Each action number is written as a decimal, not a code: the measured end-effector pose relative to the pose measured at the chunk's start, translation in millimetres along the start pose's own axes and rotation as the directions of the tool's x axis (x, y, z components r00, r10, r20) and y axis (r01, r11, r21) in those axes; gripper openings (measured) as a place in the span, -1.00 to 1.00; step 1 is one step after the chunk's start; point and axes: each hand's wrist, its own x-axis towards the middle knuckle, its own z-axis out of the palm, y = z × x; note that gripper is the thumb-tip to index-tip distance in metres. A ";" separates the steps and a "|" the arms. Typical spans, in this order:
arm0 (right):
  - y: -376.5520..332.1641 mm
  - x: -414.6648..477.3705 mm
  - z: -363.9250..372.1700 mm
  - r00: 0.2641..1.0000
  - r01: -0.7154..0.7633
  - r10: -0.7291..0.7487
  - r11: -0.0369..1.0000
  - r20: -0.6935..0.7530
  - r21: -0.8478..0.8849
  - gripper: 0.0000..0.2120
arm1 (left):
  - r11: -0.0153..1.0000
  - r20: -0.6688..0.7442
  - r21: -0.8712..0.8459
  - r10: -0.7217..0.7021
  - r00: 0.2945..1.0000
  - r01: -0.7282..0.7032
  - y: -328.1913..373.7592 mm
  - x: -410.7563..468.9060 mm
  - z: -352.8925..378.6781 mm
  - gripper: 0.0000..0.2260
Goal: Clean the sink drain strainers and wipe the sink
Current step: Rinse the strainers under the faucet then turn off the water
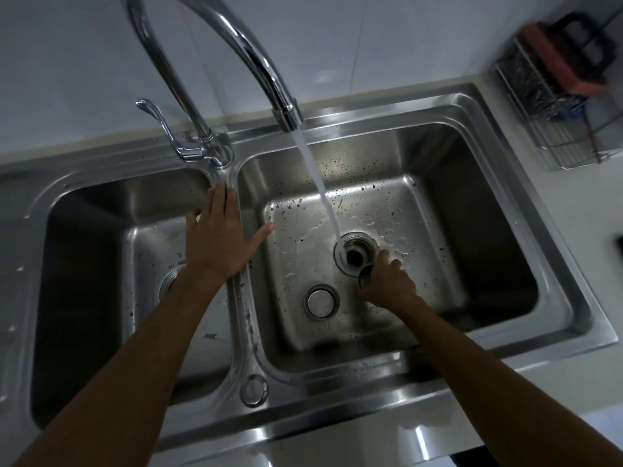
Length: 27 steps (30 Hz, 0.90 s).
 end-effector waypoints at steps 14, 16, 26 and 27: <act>-26.1 -41.9 -9.0 0.978 0.194 -0.198 0.979 -0.070 -0.058 -0.29 | 0.983 -0.032 -0.183 -0.013 0.999 0.007 4.5 -1.9 10.0 -0.10; -48.8 -55.1 -16.5 0.931 0.359 -0.351 0.929 -0.096 0.090 -0.54 | 0.960 -0.074 -0.279 -0.036 0.997 0.014 4.2 -2.8 5.1 -0.14; -260.0 -71.8 -89.0 0.868 -0.038 -0.494 -0.178 -0.056 0.983 -0.62 | 0.999 -0.408 -0.050 -0.032 0.912 0.013 -67.5 65.9 -98.5 -0.36; -272.8 -71.1 -90.4 0.888 -0.075 -0.458 -0.217 -0.034 0.973 -0.60 | 1.000 -0.351 -0.017 -0.010 0.936 0.005 -73.1 72.4 -102.0 -0.39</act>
